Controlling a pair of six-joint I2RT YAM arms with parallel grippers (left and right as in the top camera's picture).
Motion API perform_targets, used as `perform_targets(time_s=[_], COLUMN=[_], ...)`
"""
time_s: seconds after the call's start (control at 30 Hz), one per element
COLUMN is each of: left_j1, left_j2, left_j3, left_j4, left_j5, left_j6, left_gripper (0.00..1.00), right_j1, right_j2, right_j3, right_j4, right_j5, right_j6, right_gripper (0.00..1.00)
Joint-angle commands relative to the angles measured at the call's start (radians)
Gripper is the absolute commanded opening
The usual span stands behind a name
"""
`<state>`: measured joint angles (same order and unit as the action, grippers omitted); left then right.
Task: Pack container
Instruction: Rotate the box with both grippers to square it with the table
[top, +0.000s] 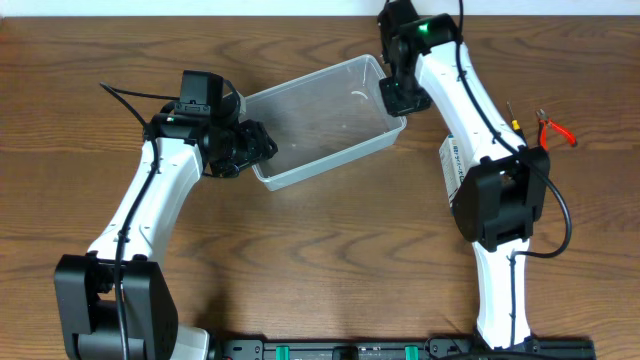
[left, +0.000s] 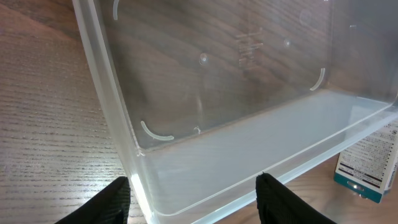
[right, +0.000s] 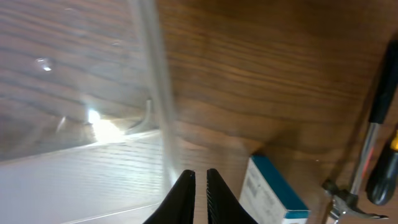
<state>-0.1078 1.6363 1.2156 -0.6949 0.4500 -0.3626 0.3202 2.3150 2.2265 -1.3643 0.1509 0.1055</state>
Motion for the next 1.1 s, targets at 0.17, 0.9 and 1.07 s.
perform_targets(time_s=[0.17, 0.9, 1.07], left_j1=[0.000, 0.000, 0.000], left_j2=[0.012, 0.003, -0.007], left_j3=[-0.004, 0.005, 0.009], left_j4=[0.002, 0.073, 0.084], left_j5=[0.006, 0.074, 0.074], left_j6=[-0.001, 0.014, 0.014], left_gripper=[0.57, 0.57, 0.57], right_j1=[-0.053, -0.057, -0.057], right_j2=[-0.034, -0.034, -0.034], right_j3=[0.017, 0.008, 0.008], right_j4=[0.003, 0.056, 0.057], right_j5=[-0.028, -0.324, -0.414], right_j6=[-0.010, -0.224, -0.273], right_gripper=[0.07, 0.22, 0.21])
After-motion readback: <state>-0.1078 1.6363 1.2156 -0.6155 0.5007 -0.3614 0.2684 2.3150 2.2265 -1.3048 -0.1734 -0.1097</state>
